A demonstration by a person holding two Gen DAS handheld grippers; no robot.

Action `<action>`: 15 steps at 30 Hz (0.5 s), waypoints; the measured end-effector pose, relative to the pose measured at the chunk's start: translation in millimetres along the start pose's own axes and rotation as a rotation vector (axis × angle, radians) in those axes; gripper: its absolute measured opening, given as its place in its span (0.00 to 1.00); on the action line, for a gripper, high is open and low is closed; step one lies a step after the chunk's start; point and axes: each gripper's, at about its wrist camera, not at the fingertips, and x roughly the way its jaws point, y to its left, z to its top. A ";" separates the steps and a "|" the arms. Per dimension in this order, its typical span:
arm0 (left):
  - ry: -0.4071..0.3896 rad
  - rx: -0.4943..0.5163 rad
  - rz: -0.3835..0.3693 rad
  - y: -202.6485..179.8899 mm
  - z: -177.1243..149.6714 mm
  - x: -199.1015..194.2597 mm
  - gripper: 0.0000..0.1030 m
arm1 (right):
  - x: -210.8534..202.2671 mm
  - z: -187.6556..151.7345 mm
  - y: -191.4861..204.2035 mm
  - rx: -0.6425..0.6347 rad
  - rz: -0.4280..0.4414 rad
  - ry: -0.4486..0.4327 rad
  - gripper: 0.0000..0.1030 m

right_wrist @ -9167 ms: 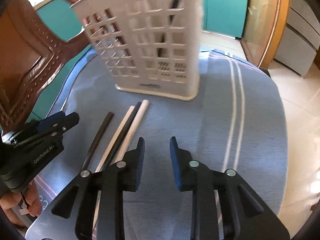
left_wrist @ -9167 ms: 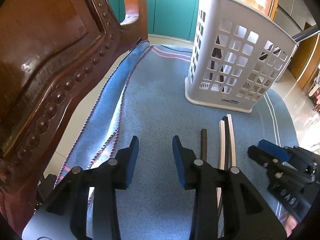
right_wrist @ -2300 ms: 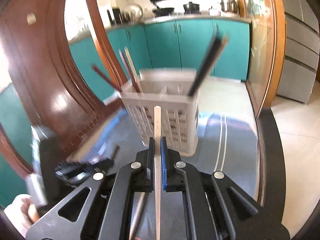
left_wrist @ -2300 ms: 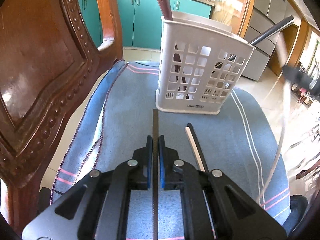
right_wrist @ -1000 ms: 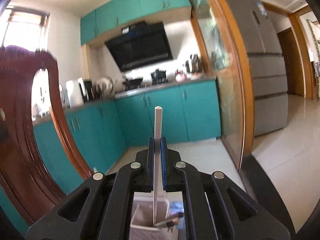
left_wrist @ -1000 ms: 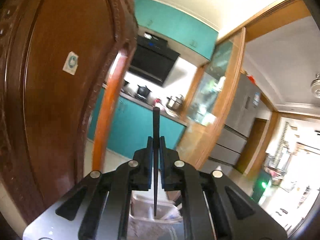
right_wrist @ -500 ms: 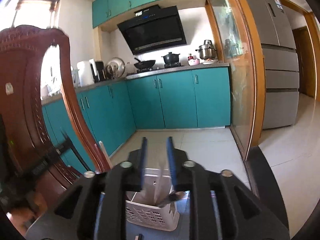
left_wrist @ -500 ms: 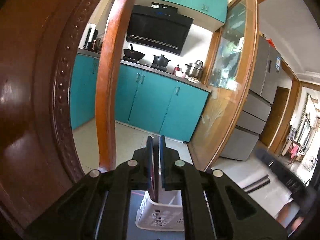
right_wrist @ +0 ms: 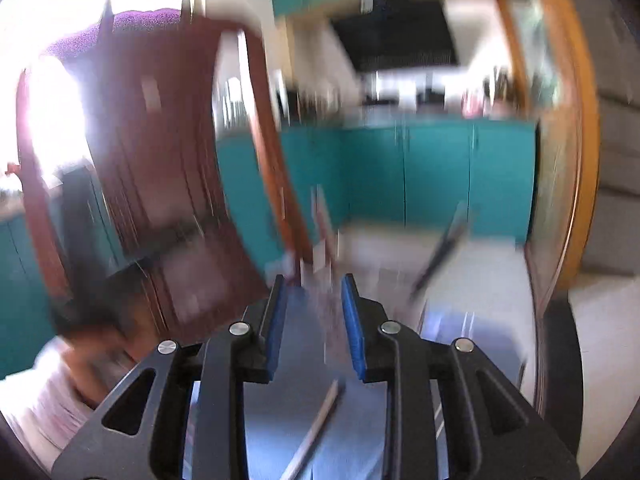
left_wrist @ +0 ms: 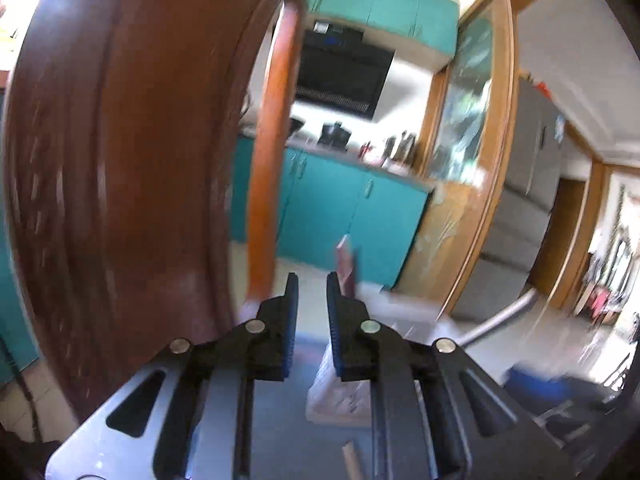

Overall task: Organize utensils
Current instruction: 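Open both tools and pull them back to the cloth, then lower both tools over the last chopsticks lying on the cloth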

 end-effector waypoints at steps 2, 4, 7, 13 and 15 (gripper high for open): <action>0.047 0.042 0.061 1.4 -15.8 7.2 0.15 | 44.3 -23.4 -3.1 0.018 -0.026 0.167 0.28; 0.087 0.075 0.076 -0.3 -24.2 12.0 0.15 | 88.7 -47.2 -6.9 0.026 -0.098 0.337 0.27; 0.115 0.098 0.077 -1.4 -31.1 12.6 0.15 | 121.0 -69.4 -13.1 0.080 -0.122 0.468 0.28; 0.168 0.103 0.073 1.4 -41.3 11.0 0.16 | 150.0 -87.3 -0.4 0.099 -0.138 0.542 0.28; 0.180 0.109 0.072 0.7 -42.5 12.8 0.16 | 152.3 -88.5 5.1 0.081 -0.165 0.534 0.22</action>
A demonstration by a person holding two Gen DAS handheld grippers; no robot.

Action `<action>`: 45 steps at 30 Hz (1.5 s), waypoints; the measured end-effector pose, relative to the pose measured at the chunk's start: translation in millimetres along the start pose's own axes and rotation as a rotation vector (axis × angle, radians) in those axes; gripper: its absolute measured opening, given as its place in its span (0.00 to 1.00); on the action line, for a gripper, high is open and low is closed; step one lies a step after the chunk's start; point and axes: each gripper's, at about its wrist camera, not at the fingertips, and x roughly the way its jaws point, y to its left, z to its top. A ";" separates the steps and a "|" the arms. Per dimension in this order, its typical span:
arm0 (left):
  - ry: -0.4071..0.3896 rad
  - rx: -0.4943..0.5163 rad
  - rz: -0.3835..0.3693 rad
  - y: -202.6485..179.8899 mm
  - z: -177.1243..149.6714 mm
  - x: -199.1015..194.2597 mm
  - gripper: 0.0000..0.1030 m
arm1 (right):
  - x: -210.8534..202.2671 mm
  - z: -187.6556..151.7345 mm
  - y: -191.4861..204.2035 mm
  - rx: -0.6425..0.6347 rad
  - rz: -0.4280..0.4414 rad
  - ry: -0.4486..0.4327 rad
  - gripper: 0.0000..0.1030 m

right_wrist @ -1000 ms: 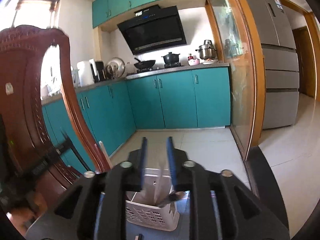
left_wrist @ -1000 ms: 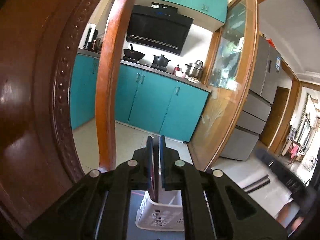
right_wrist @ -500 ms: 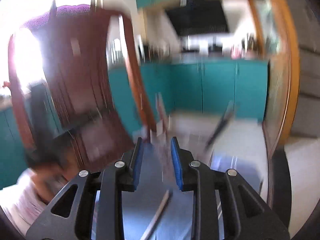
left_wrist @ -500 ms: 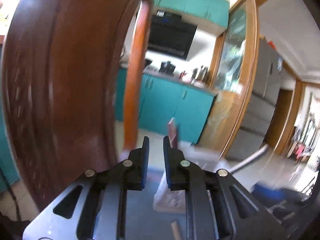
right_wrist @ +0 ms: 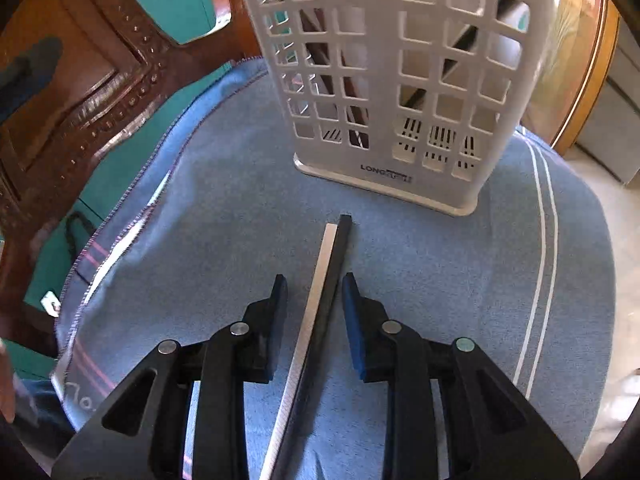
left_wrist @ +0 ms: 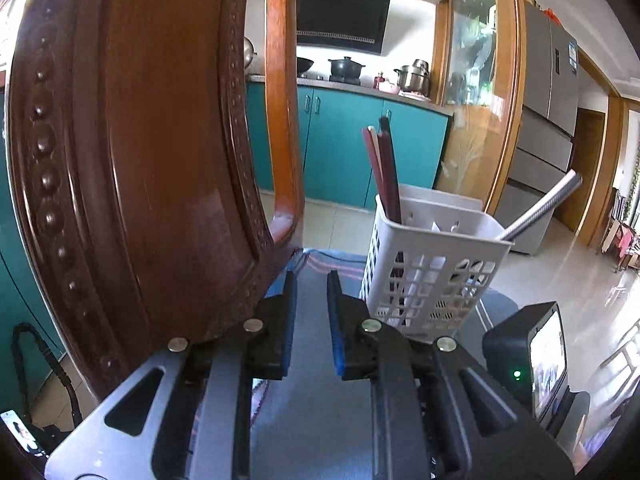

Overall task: Organize utensils
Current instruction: 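Lower both tools over the last chopsticks lying on the cloth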

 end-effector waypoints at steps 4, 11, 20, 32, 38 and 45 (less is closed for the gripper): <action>0.015 0.018 0.006 -2.6 -4.1 3.6 0.16 | -1.2 -7.9 1.4 0.065 0.021 -0.005 0.14; 0.042 0.037 0.008 -7.3 -8.0 10.6 0.17 | -17.1 -16.2 -36.3 0.305 0.167 -0.006 0.13; 0.069 0.049 0.005 -12.4 -11.5 18.6 0.21 | -29.5 -30.7 -50.0 0.293 0.132 -0.052 0.18; 0.220 0.032 0.028 -5.6 -26.1 44.4 0.22 | -5.2 -14.0 -19.8 0.100 -0.026 -0.014 0.18; 0.242 0.040 0.022 -6.3 -31.5 48.7 0.22 | -11.2 -19.8 -33.0 0.153 -0.054 -0.002 0.08; 0.275 0.085 -0.009 -20.3 -40.1 52.2 0.26 | -17.1 -21.3 -63.3 0.265 -0.092 0.003 0.08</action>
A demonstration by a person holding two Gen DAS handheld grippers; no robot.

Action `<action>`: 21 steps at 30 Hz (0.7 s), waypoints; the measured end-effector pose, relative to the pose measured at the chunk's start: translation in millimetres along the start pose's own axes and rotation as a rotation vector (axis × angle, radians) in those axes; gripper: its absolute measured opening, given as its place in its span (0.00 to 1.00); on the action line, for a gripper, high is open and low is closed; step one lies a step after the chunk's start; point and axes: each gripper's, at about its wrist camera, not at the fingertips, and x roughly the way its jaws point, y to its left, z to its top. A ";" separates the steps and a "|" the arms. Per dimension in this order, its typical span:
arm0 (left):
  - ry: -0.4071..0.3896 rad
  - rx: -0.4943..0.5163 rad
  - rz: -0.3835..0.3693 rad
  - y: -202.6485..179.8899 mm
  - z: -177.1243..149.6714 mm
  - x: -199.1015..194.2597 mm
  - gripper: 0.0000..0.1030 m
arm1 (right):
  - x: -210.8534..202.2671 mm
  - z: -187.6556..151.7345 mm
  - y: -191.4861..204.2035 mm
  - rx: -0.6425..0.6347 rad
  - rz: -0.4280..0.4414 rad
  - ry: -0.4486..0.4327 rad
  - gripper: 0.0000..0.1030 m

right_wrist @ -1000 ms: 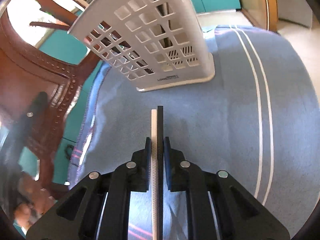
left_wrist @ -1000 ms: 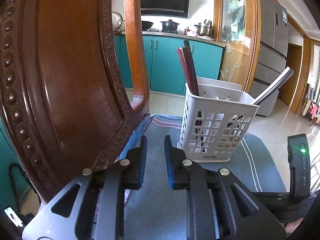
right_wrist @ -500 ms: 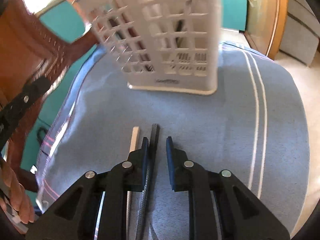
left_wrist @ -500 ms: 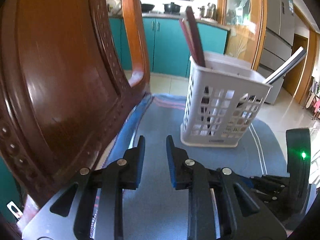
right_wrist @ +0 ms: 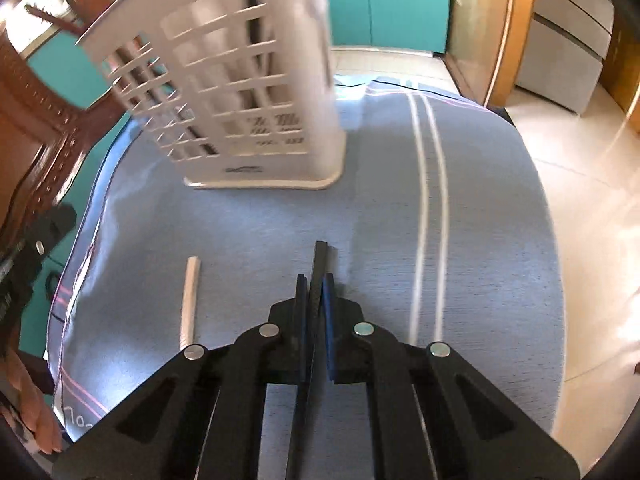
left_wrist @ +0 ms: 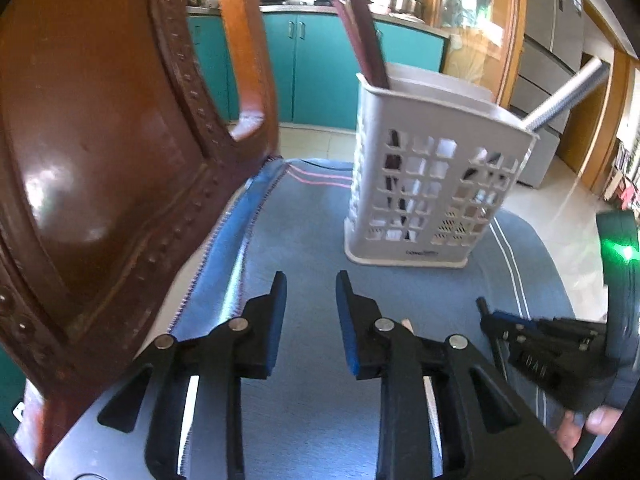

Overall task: Organize utensils
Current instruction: 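Lower both tools over the last chopsticks lying on the cloth, then close the left tool on a light wooden chopstick while the right tool grasps a black chopstick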

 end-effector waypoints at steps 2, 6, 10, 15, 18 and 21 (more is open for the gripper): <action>0.014 0.015 -0.008 -6.0 -3.2 3.1 0.27 | -0.5 0.2 -4.6 0.017 0.013 0.003 0.08; 0.071 0.039 -0.050 -22.4 -13.0 13.3 0.34 | -4.1 0.8 -11.5 0.027 0.018 -0.007 0.10; 0.147 0.033 -0.116 -34.4 -21.1 26.1 0.37 | -12.2 0.2 -21.2 0.039 0.018 -0.017 0.11; 0.205 0.062 -0.142 -50.4 -32.0 38.9 0.41 | -14.0 0.5 -27.5 0.051 0.020 -0.018 0.18; 0.212 0.080 -0.135 -57.1 -35.6 45.3 0.40 | -13.5 1.0 -29.0 0.053 0.021 -0.017 0.18; 0.212 0.106 -0.130 -61.9 -37.2 47.2 0.39 | -12.4 2.6 -30.1 0.053 0.021 -0.016 0.19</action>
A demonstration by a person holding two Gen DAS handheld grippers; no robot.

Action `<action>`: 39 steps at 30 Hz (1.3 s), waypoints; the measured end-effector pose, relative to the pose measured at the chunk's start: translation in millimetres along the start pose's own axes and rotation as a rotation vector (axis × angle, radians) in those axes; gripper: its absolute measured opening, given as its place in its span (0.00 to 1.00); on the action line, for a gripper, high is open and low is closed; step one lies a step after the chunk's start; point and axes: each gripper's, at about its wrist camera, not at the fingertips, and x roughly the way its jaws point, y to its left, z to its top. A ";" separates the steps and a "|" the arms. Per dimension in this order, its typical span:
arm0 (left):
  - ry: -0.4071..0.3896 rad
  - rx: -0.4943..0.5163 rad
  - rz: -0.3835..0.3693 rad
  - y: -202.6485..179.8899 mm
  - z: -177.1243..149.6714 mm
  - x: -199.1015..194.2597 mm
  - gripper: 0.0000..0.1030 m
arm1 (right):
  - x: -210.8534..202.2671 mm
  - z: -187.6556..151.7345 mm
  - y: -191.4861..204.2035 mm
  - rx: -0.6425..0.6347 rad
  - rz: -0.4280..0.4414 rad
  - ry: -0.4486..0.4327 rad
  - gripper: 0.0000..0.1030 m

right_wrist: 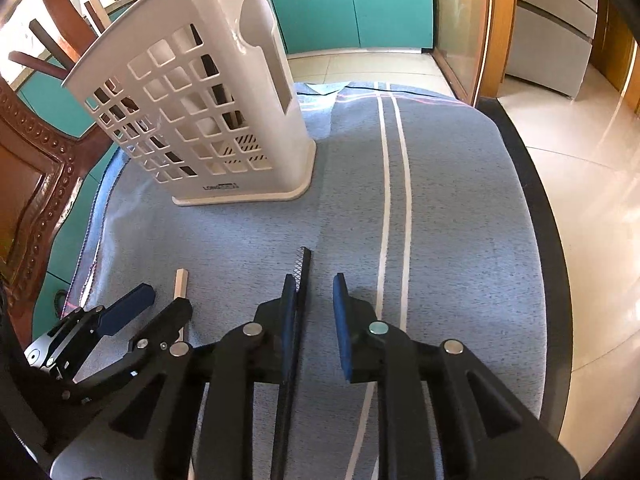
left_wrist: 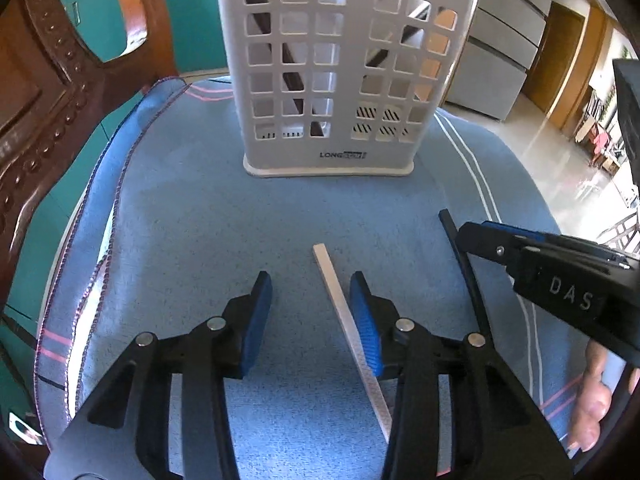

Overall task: Organize utensils
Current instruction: 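Close the left tool on a light wooden chopstick while the right tool grasps a black chopstick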

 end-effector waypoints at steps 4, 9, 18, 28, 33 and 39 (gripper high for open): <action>0.001 0.034 -0.042 -6.8 0.5 1.7 0.13 | 0.3 0.3 1.2 -0.006 -0.002 0.003 0.19; -0.010 0.061 -0.055 -14.5 4.5 1.6 0.11 | 2.4 0.3 2.1 -0.015 -0.002 0.003 0.19; -0.006 -0.002 -0.059 3.4 11.0 -1.9 0.09 | 1.1 -1.1 7.0 -0.026 -0.005 -0.001 0.19; 0.015 -0.072 -0.051 21.8 9.0 -6.6 0.23 | -2.4 -6.0 21.2 -0.096 -0.012 -0.015 0.19; 0.024 -0.046 -0.029 14.0 1.1 -6.4 0.24 | 1.3 -9.8 32.8 -0.138 -0.044 -0.013 0.19; 0.022 -0.035 -0.012 4.6 1.8 -3.3 0.24 | 7.4 -13.0 36.5 -0.165 -0.087 -0.008 0.19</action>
